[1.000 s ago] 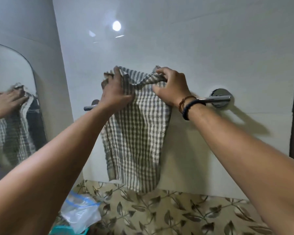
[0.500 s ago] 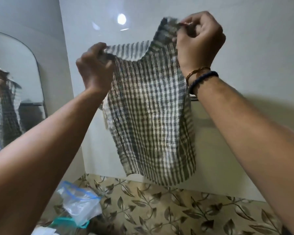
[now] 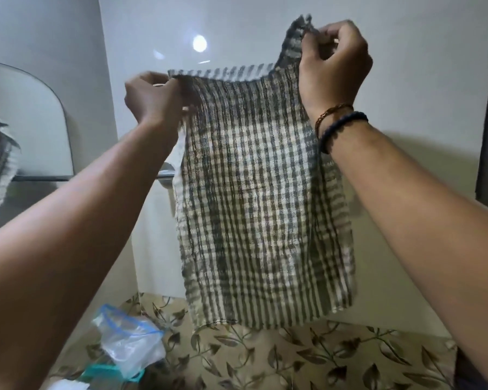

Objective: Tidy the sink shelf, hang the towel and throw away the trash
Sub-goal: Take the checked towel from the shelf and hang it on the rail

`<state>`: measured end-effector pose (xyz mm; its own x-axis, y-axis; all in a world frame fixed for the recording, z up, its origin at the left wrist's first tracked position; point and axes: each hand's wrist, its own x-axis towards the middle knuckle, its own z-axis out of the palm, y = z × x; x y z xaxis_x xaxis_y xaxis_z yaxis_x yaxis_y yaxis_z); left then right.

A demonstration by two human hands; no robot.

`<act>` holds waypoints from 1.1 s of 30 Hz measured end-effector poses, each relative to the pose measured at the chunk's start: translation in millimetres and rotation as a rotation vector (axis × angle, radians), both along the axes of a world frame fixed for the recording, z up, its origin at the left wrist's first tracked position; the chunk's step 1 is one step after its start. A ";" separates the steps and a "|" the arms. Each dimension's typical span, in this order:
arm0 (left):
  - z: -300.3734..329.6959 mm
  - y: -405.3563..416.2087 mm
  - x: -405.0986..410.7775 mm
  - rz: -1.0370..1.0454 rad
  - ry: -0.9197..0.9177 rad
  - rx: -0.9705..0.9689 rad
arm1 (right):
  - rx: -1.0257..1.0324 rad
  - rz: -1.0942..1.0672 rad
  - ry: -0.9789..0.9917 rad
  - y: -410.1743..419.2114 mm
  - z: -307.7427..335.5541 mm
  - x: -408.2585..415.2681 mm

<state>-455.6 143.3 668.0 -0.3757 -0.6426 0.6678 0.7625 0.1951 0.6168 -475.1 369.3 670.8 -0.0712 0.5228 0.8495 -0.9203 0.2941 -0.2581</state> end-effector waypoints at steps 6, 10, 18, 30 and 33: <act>-15.7 -3.0 -19.5 0.247 -0.135 -0.385 | 0.313 -0.100 -0.205 6.2 -21.8 -26.3; -54.8 -8.3 -37.0 0.385 -0.301 -0.792 | 0.728 -0.253 -0.491 11.6 -53.5 -44.8; -90.4 -24.2 -59.5 0.471 -0.680 -1.054 | 1.155 -0.400 -0.866 8.9 -69.2 -53.5; -85.0 -56.9 -26.4 0.394 -0.455 -1.186 | 1.228 -0.188 -0.865 16.8 -50.1 -36.2; -85.0 -60.4 -27.4 0.423 -0.423 -1.129 | 1.173 -0.214 -0.848 12.3 -49.4 -34.6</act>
